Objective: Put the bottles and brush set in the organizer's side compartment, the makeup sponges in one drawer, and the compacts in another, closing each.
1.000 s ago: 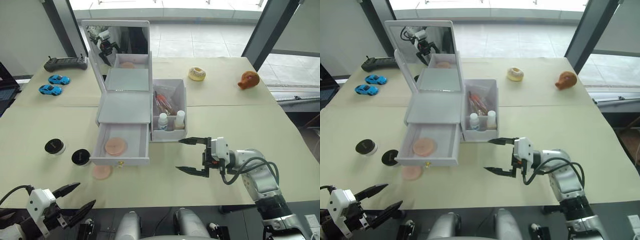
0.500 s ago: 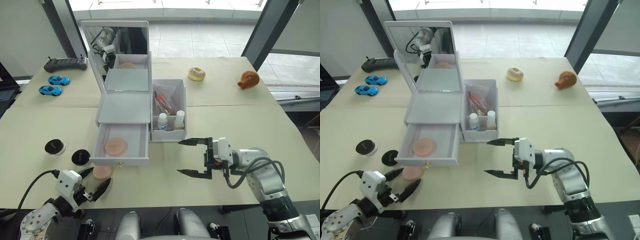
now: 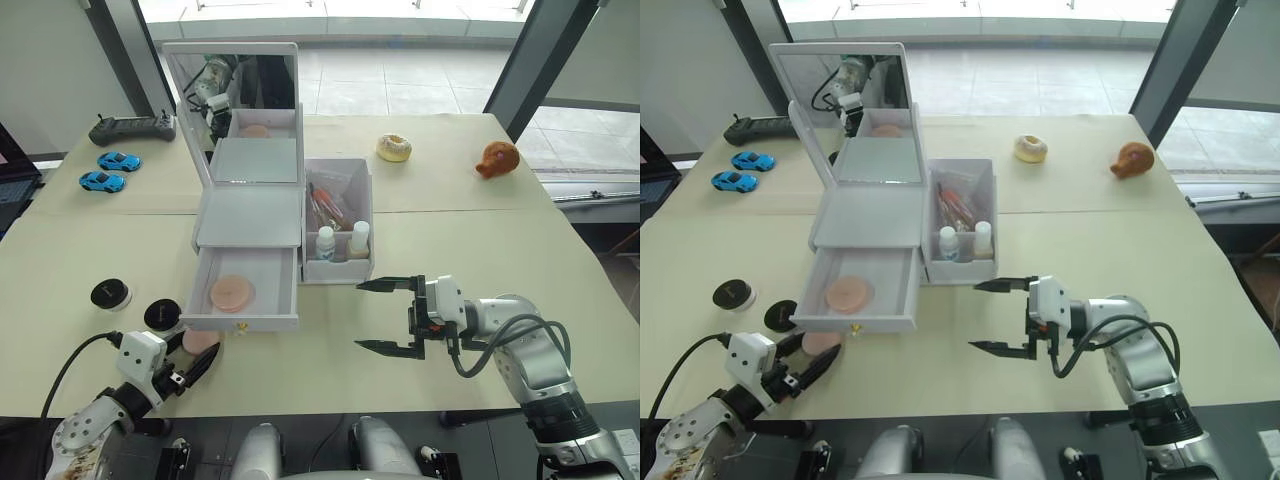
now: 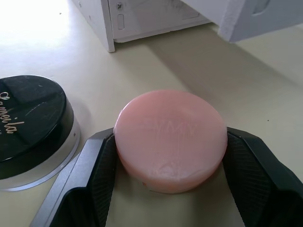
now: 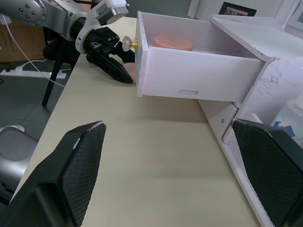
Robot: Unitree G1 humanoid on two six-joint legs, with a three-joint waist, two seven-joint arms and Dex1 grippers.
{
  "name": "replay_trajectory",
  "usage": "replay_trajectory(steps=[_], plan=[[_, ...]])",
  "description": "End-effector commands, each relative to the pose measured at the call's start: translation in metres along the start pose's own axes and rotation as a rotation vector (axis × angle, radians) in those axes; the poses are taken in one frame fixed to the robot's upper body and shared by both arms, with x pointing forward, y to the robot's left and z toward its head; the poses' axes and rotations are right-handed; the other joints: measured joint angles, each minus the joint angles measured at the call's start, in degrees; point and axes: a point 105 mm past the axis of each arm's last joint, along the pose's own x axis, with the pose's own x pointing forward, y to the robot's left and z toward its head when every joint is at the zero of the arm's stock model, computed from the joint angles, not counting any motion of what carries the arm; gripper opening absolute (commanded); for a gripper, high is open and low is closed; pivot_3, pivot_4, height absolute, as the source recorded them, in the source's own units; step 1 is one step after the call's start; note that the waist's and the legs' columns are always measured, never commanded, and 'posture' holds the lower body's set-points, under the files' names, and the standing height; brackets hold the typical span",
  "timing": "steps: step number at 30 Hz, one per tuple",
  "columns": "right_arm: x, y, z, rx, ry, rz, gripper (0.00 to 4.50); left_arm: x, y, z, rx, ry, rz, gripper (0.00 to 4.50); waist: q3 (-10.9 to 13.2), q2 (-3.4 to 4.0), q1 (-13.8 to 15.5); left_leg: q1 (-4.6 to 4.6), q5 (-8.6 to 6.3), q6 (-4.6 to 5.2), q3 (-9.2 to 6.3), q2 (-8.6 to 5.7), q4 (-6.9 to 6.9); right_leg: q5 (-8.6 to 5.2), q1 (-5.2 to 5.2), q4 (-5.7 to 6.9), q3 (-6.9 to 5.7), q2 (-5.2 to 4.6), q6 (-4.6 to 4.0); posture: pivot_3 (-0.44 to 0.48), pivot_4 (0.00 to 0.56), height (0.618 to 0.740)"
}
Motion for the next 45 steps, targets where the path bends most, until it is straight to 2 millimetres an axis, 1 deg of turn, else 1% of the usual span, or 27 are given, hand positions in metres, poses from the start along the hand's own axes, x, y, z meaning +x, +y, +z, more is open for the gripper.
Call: replay_trajectory(steps=[1,5,7,9,11,13,16,17,20,23,25,27,29,30,33,35,37,39,40,43,45], plan=[[-0.004,-0.002,0.007,-0.026,-0.018,0.009,4.5,-0.013,-0.003,0.0,0.008,0.006,-0.026,2.97,0.0,-0.01,-0.17,0.0,0.0,0.0,0.0,0.0,0.0,0.0,0.0,0.0,0.0,0.0,0.0,0.0,0.15,0.74],[-0.003,-0.002,0.009,-0.016,-0.026,0.042,4.5,-0.039,0.005,0.001,-0.006,0.013,0.004,2.97,0.01,0.0,-0.33,0.02,0.0,0.0,0.01,0.04,-0.04,-0.01,-0.02,0.01,-0.01,0.02,0.0,0.0,0.15,0.74],[-0.004,-0.004,0.011,-0.019,-0.026,0.045,4.5,-0.051,0.011,0.005,-0.013,0.002,0.024,2.97,0.03,-0.02,-0.26,0.03,0.0,0.0,0.02,0.05,-0.04,-0.02,-0.03,0.0,-0.01,0.02,0.0,0.0,0.15,0.74],[-0.005,-0.006,0.013,-0.025,-0.025,0.061,4.5,-0.066,0.019,0.015,-0.02,-0.007,0.028,2.97,0.07,-0.11,-0.16,0.0,0.0,0.0,0.02,0.04,-0.03,-0.03,-0.07,0.0,-0.01,0.02,0.01,0.0,0.15,0.74],[-0.007,-0.007,0.02,-0.02,-0.035,0.082,4.5,-0.078,0.034,0.038,-0.059,-0.056,0.039,2.97,0.12,-0.22,-0.13,-0.03,0.0,0.0,0.0,0.06,-0.02,-0.03,-0.11,0.01,-0.04,0.02,0.01,0.0,0.15,0.74],[-0.009,-0.011,0.027,-0.024,-0.043,0.085,4.5,-0.085,0.046,0.059,-0.045,-0.079,0.021,2.97,0.14,-0.21,0.16,-0.04,0.0,0.0,-0.01,0.06,-0.01,-0.04,-0.12,0.01,-0.06,0.01,0.02,0.0,0.15,0.74],[-0.013,-0.016,0.037,-0.03,-0.043,0.094,4.5,-0.088,0.053,0.086,0.012,-0.059,-0.058,2.97,0.18,-0.17,0.17,-0.04,0.0,0.0,0.0,0.04,-0.01,-0.04,-0.11,-0.02,-0.07,0.0,0.02,0.0,0.15,0.74],[-0.014,-0.015,0.039,-0.023,-0.042,0.105,4.5,-0.088,0.054,0.09,0.025,-0.051,-0.079,2.97,0.2,-0.13,0.13,-0.06,0.0,0.0,0.0,0.04,-0.01,-0.04,-0.12,-0.02,-0.07,-0.01,0.02,0.0,0.15,0.74],[-0.021,-0.014,0.053,0.001,-0.007,0.161,4.5,-0.074,0.052,0.122,0.088,-0.032,-0.215,2.97,0.3,-0.07,0.11,-0.07,0.0,0.0,0.01,0.03,-0.02,-0.03,-0.13,-0.02,-0.07,-0.02,0.0,0.0,0.15,0.74],[-0.025,-0.019,0.069,-0.008,0.013,0.153,4.5,-0.059,0.045,0.145,0.135,-0.01,-0.339,2.97,0.35,-0.03,0.11,-0.04,0.0,0.0,0.0,0.05,-0.03,-0.03,-0.16,0.03,-0.08,0.01,0.0,0.0,0.15,0.74],[-0.028,-0.019,0.08,0.025,0.018,0.171,4.5,-0.05,0.04,0.156,0.151,0.002,-0.402,2.97,0.39,0.0,-0.01,-0.01,0.0,0.0,0.02,0.05,-0.04,-0.03,-0.14,0.02,-0.07,0.01,0.01,0.0,0.15,0.74],[-0.033,-0.018,0.093,0.051,0.053,0.186,4.5,-0.033,0.03,0.168,0.164,-0.007,-0.475,2.97,0.45,0.11,-0.03,-0.01,0.0,0.0,0.03,0.04,-0.06,-0.03,-0.14,-0.01,-0.07,0.0,0.01,0.0,0.15,0.74],[-0.036,-0.02,0.105,0.048,0.091,0.165,4.5,-0.016,0.018,0.178,0.19,-0.007,-0.548,2.97,0.53,0.2,0.1,-0.03,0.0,0.0,0.02,0.02,-0.03,-0.02,-0.13,0.0,-0.06,0.0,0.01,0.0,0.15,0.74],[-0.037,-0.02,0.111,0.086,0.096,0.161,4.5,-0.01,0.014,0.181,0.199,-0.011,-0.567,2.97,0.53,0.2,0.14,-0.08,0.0,0.0,-0.01,0.02,-0.07,-0.02,-0.17,-0.01,-0.07,0.02,0.02,0.0,0.15,0.74],[-0.041,-0.023,0.129,0.142,0.131,0.141,4.5,0.006,0.003,0.19,0.234,-0.016,-0.619,2.97,0.55,0.16,-0.22,-0.09,0.0,0.0,-0.01,0.03,-0.05,0.01,-0.16,-0.01,-0.05,0.04,0.01,0.0,0.15,0.74],[-0.044,-0.025,0.135,0.173,0.182,0.108,4.5,0.014,-0.005,0.196,0.262,-0.018,-0.658,2.97,0.56,0.18,-0.16,-0.09,0.0,0.0,-0.02,0.04,-0.06,0.01,-0.17,0.03,-0.05,0.07,0.01,0.0,0.15,0.74],[-0.045,-0.028,0.139,0.209,0.217,0.071,4.5,0.021,-0.014,0.197,0.281,-0.013,-0.691,2.97,0.56,0.18,-0.15,-0.11,0.01,0.01,-0.04,0.05,-0.05,0.0,-0.18,0.01,-0.06,0.08,0.01,0.0,0.15,0.74],[-0.045,-0.033,0.143,0.222,0.236,0.029,4.5,0.026,-0.021,0.195,0.289,0.0,-0.725,2.97,0.56,0.18,-0.18,-0.11,0.01,0.01,-0.02,0.04,-0.04,0.0,-0.16,-0.02,-0.02,0.08,0.02,0.0,0.15,0.74],[-0.044,-0.04,0.146,0.218,0.239,-0.01,4.5,0.03,-0.024,0.192,0.298,0.017,-0.739,2.97,0.55,0.17,-0.18,-0.13,0.01,0.01,-0.02,0.04,-0.04,0.0,-0.18,-0.02,-0.02,0.08,0.03,0.0,0.15,0.74],[-0.044,-0.052,0.152,0.199,0.26,-0.091,4.5,0.04,-0.031,0.183,0.322,0.048,-0.757,2.97,0.57,0.21,-0.07,-0.16,0.01,0.01,-0.03,0.04,-0.02,0.0,-0.21,-0.01,-0.02,0.09,0.04,0.0,0.15,0.74],[-0.044,-0.056,0.154,0.194,0.269,-0.124,4.5,0.046,-0.034,0.178,0.331,0.057,-0.763,2.97,0.57,0.18,0.02,-0.17,0.01,0.01,-0.04,0.03,-0.02,0.0,-0.21,-0.01,-0.03,0.09,0.04,0.0,0.15,0.74]])
